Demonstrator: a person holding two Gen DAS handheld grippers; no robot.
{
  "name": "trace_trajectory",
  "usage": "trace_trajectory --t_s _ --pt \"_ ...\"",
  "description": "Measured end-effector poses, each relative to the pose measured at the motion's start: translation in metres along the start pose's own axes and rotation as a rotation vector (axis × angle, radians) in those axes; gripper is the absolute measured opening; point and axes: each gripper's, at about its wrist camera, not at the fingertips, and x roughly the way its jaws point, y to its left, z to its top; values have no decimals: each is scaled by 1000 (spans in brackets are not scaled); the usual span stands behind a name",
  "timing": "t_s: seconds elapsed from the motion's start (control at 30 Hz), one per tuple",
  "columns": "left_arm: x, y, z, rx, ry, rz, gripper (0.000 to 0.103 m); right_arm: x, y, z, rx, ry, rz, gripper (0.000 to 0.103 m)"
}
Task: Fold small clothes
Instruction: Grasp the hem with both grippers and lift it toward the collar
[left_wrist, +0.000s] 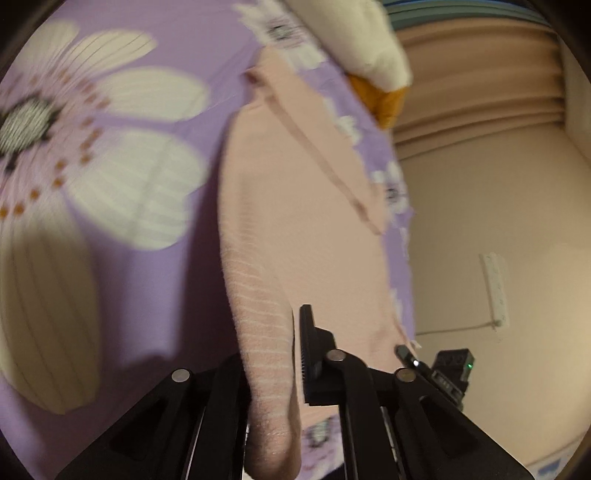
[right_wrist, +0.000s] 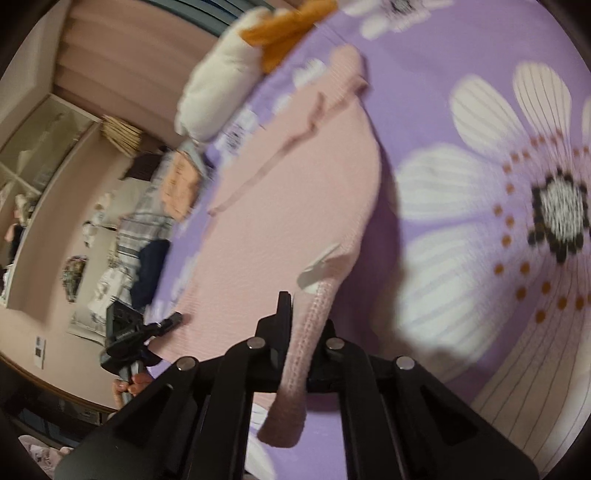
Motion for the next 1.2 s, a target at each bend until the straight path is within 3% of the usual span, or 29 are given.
trace_trajectory --t_s 0.23,0.73,1.03,1.2 --pt "-21 -51 8 164 -85 -164 0 -18 36 16 -89 -87 69 4" --pt "-58 -102 -3 312 -154 -235 0 -73 79 13 -237 -180 131 4" --pt "-96 -121 -31 345 -160 -239 0 -122 100 -8 -379 -180 158 4" --pt "-102 -126 -36 336 -155 -244 0 -129 100 -7 -399 -199 180 5"
